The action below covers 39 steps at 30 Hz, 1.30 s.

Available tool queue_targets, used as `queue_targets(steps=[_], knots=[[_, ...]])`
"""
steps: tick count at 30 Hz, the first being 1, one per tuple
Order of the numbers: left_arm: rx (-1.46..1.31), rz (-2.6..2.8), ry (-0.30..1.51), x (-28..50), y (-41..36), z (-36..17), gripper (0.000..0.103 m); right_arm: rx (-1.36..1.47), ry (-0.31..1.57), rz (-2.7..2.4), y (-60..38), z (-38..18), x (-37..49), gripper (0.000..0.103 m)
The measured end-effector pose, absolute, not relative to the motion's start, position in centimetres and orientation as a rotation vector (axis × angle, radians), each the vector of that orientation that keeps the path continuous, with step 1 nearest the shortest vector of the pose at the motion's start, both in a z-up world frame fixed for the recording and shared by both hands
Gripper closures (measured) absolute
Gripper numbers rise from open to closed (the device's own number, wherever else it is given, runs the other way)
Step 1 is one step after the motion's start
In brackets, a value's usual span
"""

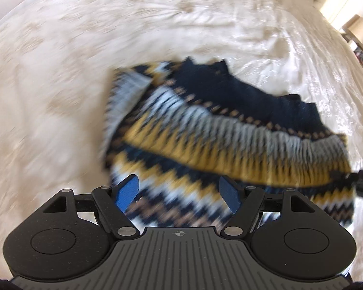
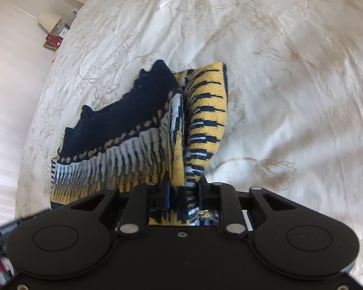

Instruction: Fold small clothes

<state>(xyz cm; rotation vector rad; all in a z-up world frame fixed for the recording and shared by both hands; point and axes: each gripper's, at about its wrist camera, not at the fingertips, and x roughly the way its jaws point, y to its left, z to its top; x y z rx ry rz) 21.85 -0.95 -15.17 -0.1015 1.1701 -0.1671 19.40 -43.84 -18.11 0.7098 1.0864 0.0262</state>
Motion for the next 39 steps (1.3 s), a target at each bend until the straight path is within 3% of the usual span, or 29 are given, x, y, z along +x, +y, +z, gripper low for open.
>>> queue_targets(steps=[16,33,39], knots=[[-0.143,-0.244,1.202,19.7,8.3,-14.7,0.032,0.621,1.012,0.158,-29.8,-9.7,23.9,0.076],[-0.147,-0.251,1.250,21.0,13.8,-15.9,0.032,0.350,1.160,0.152,-15.0,-13.0,28.3,0.075],[-0.146,-0.265,1.266,21.6,14.0,-16.3,0.032,0.382,1.135,0.228,-13.1,-13.0,28.9,0.068]])
